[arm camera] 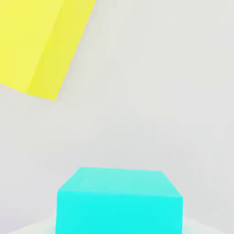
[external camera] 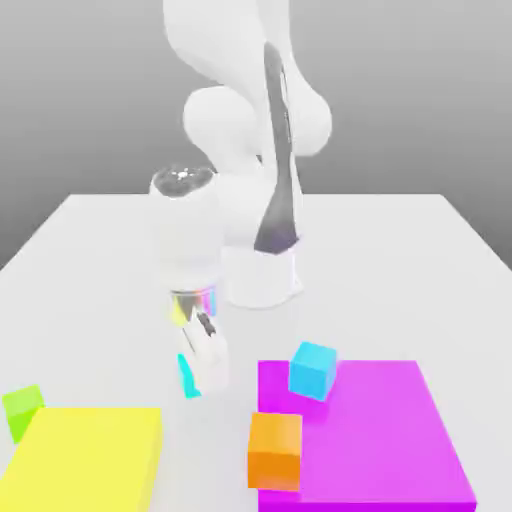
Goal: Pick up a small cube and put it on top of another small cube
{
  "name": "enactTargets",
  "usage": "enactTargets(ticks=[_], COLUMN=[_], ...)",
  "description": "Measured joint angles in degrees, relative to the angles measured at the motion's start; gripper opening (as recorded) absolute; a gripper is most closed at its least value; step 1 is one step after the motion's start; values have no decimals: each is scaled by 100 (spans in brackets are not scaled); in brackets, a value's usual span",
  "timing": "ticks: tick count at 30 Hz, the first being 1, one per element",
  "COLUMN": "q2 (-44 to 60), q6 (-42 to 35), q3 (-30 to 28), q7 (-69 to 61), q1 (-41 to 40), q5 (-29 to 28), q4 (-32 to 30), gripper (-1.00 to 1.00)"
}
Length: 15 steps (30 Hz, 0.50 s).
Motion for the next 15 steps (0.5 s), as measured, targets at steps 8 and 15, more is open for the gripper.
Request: enactTargets(ticks=[8,15], q2=[-1025,-1788], q6=[-1416,-2627], q3=[335,731], q7=[-781,-1297], q1=[816,1521], q5=[448,527], q4=[423,873], gripper=[-100,-100])
